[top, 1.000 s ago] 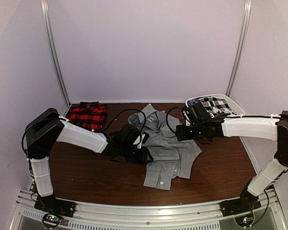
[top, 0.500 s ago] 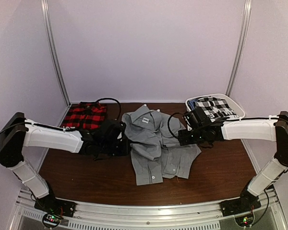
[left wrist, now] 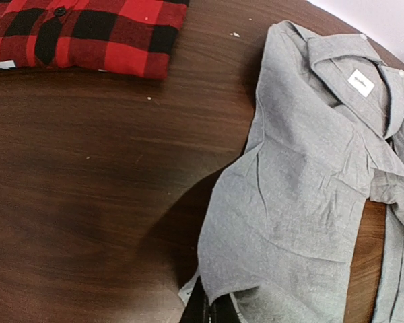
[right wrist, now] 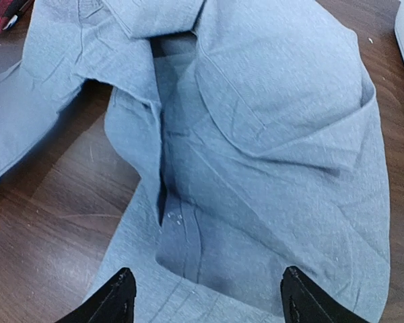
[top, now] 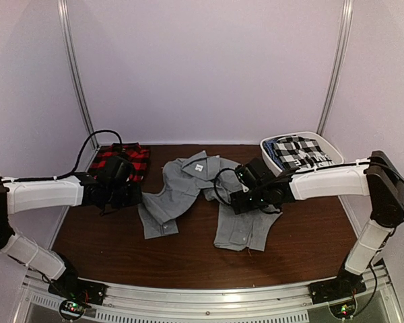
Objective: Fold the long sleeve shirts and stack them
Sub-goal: Flatten out the crumpled shirt at the center of the board.
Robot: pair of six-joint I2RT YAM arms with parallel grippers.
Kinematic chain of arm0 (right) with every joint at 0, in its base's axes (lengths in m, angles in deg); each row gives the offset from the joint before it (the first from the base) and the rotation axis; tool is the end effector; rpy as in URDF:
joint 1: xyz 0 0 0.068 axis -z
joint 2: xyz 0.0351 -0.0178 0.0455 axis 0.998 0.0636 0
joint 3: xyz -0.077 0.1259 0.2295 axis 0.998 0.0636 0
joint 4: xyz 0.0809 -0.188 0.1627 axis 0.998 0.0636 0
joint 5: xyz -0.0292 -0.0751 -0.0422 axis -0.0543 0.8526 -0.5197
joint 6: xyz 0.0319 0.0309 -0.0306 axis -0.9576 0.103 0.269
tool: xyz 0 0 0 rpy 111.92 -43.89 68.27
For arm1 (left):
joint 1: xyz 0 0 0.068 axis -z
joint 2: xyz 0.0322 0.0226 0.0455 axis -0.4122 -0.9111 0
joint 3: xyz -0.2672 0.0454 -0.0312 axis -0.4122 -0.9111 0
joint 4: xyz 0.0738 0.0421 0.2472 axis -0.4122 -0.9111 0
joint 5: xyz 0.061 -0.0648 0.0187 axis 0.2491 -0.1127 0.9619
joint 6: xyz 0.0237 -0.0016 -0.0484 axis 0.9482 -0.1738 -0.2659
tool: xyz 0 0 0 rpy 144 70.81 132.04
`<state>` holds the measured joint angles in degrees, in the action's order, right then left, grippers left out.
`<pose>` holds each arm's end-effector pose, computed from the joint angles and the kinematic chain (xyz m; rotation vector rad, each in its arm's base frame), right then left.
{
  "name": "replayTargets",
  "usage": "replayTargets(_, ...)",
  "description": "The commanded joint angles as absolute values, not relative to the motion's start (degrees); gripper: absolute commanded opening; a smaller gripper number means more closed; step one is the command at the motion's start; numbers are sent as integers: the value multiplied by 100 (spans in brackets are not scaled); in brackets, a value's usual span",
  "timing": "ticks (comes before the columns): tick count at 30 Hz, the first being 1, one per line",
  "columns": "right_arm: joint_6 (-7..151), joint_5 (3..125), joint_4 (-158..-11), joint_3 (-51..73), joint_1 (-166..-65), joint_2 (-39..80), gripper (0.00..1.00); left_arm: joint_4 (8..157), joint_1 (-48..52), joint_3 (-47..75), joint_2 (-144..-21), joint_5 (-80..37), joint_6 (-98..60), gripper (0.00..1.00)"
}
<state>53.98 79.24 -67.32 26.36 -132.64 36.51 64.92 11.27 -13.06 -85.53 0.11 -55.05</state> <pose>0.2441 0.2484 0.1895 -0.4215 2.5037 0.3385 0.2292 -0.1539 0.2035 -0.3535 2.4127 -0.3773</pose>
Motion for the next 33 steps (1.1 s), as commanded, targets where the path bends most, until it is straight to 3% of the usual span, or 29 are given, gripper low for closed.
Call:
replayTargets(1,5431,8455,-6594,2049,-13312,4033,76,6288,859,-1026,-8372,112,-5108,0)
replayTargets(11,5462,8594,-6390,1464,-13319,4702,73,6140,290,-589,-8206,6,-4676,0)
replayTargets(18,5386,9016,-6220,1921,-13375,4521,71,6111,55,-48,-8501,-173,-4295,0)
replayTargets(33,5263,9688,-5898,2272,-12791,3774,4,6067,-280,561,-8968,-458,-3950,0)
